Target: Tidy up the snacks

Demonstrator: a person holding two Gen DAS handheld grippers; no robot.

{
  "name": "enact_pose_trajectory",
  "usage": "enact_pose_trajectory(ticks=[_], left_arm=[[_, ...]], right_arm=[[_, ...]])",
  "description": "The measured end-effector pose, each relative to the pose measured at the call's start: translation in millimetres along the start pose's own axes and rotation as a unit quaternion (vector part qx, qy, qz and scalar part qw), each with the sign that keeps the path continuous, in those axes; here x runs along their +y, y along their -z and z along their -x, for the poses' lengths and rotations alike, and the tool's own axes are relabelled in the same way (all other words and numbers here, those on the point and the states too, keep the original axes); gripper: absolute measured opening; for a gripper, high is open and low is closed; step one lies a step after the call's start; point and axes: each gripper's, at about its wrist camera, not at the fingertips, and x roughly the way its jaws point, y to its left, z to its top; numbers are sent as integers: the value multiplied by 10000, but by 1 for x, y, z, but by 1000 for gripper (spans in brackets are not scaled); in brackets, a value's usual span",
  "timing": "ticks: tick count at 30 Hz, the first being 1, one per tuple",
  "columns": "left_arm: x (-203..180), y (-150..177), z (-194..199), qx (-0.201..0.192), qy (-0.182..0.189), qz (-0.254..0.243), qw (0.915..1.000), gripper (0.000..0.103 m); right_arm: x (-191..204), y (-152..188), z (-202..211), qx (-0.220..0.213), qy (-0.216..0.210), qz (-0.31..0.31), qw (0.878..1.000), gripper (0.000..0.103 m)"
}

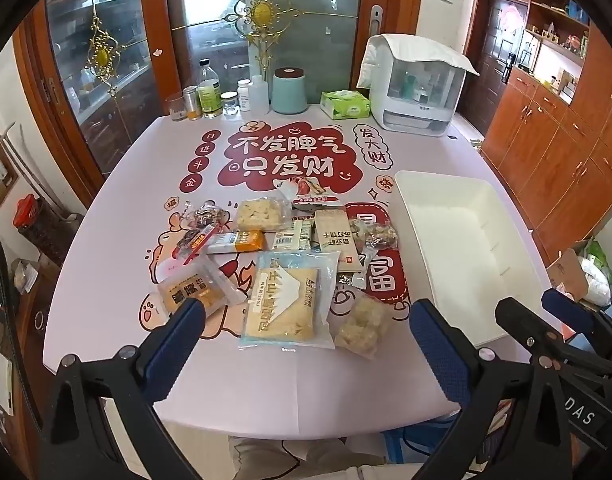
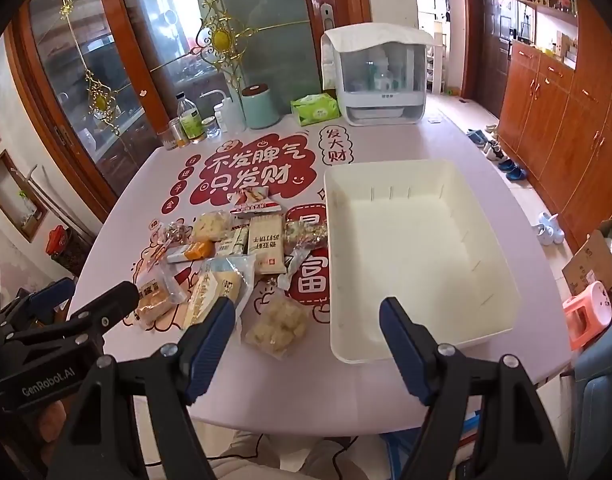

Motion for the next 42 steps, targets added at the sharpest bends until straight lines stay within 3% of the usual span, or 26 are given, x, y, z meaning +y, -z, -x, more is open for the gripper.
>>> enact_pose_trajectory(ticks=[42], left_arm=[[7,-4,-21,84,22,-62,9999,101]], right_arm=[[8,-10,-18,84,207,75,9997,76]])
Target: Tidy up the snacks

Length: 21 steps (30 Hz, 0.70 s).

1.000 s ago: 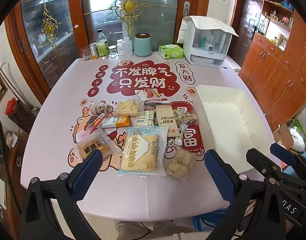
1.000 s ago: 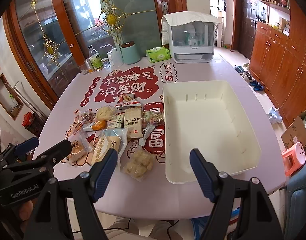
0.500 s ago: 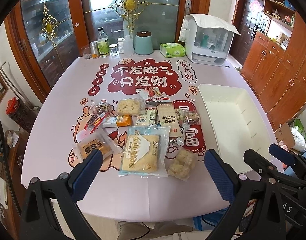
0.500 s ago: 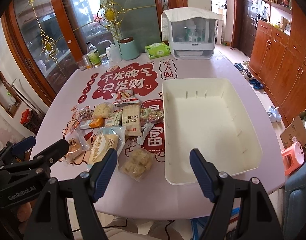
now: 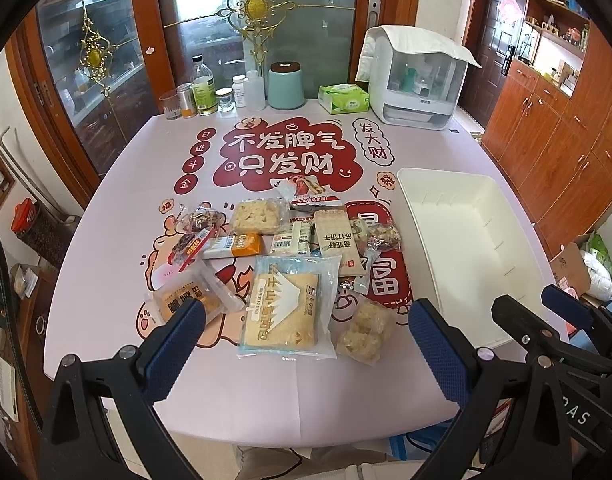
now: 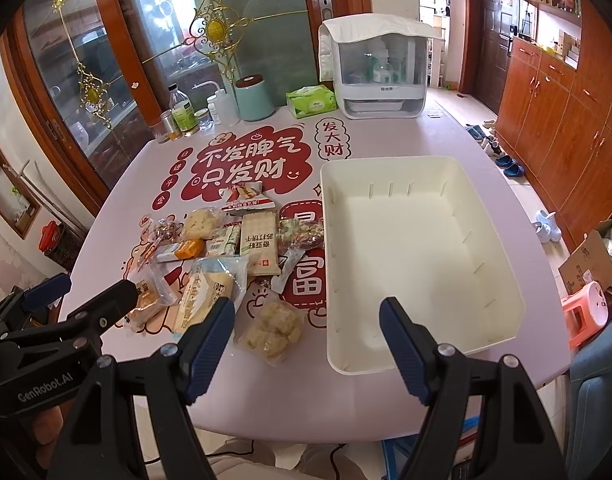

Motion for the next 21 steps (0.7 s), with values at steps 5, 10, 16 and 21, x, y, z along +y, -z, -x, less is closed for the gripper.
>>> enact_pose_trajectory(ticks=[5,10,16,21], left_arm=[[1,-1,-1,16,-17,-15,10000,101],[8,-8,0,34,-84,-64,9999,101],[23,-17,-2,107,-179,-119,9997,101],[37,-23,-6,184,-268,-163,9993,101]], right_arm=[[2,-2,0,-19,1,-4,10000,76],[8,-6,0,-41,-14,-19,10000,76],[19,-10,-6,-4,-91,-70,9999,76],[31,-13,-14,42,-186,-125,9997,76]])
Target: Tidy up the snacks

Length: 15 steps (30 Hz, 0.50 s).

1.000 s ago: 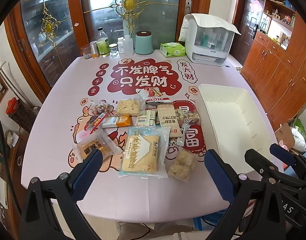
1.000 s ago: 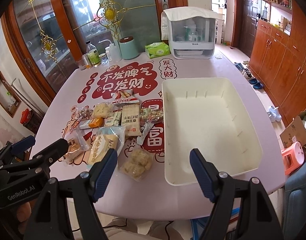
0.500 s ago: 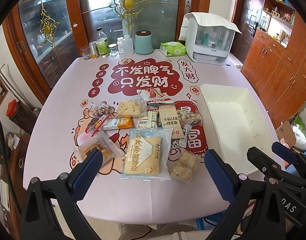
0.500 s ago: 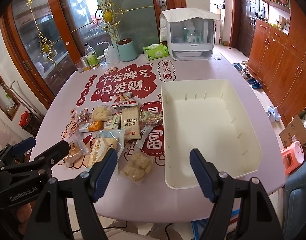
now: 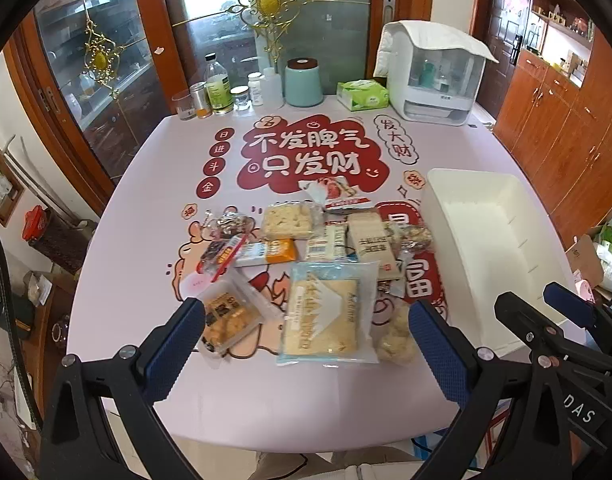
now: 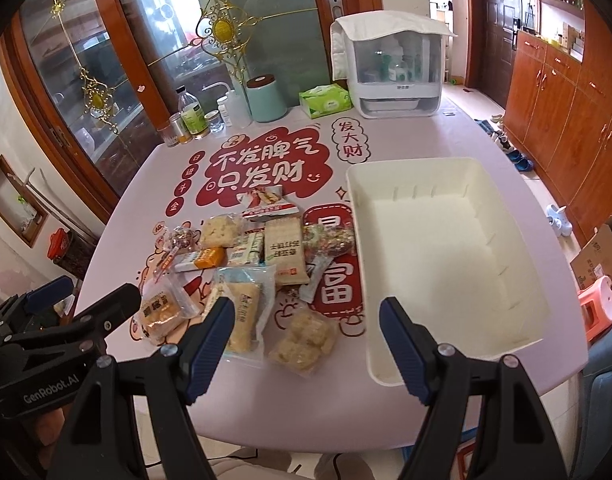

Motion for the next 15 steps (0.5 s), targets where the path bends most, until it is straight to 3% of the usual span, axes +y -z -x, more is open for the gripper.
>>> enact_pose_trajectory(ticks=[15], left_arm=[[70,-3,-42,490,-103,251,9984,101]], right_arm=[[42,3,-54,526,-364,-114,9979,76]])
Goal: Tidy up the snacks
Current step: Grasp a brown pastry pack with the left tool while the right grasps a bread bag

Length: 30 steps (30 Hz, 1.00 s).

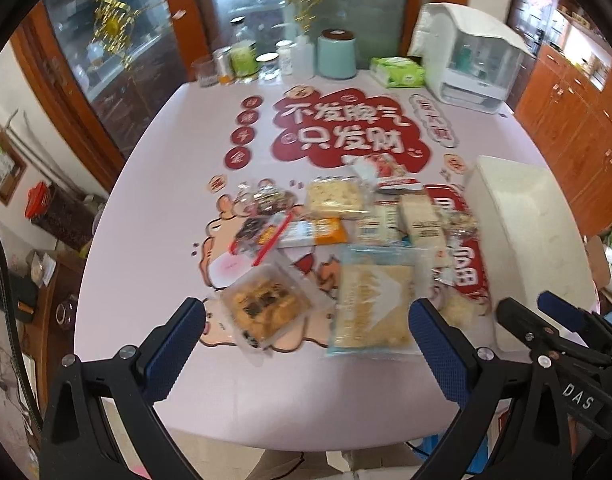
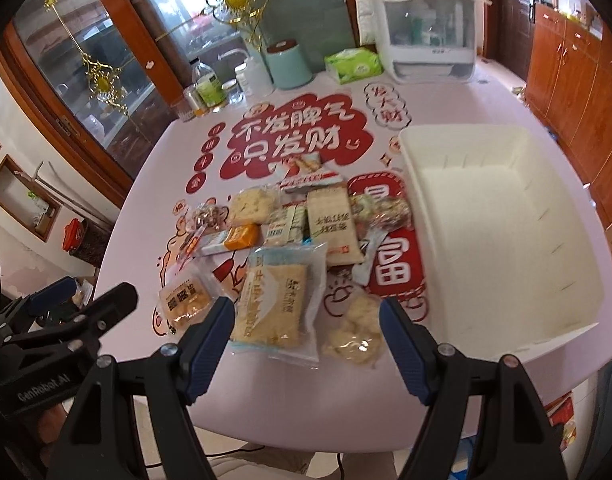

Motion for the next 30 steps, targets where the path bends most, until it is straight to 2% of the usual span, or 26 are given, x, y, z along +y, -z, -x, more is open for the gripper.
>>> enact_pose_trajectory(ticks=[3,9,12,14,19,24,26,30], left_arm=[[26,0,-23,103,-165,-54,9998,101],[65,13,-82,602,-141,-295,9977,101],[80,21,-108,787,-129,-345,9962,101],[85,23,-125,897,7,-431,9950,101],[78,24,-158,1068,219,-830,9906,101],[57,18,-187,1159,480,-1362,9827,103],[51,14,-191,1113,584,-1452,9814,103],[44,5,-205,1354,940,-1468,9753,103]], right_arm=[[1,2,-20,156,107,-18,9998,76],[2,8,-75,577,408,12,9975,76],[6,11,-100,778,351,78,9963,76],[8,11,-115,837,329,145,9958,76],[16,6,-147,902,199,322,9952,76],[20,-1,-177,1020,318,437,9933,76],[19,-3,-184,1052,212,385,9935,77],[20,-6,-196,1102,-13,409,9931,81]])
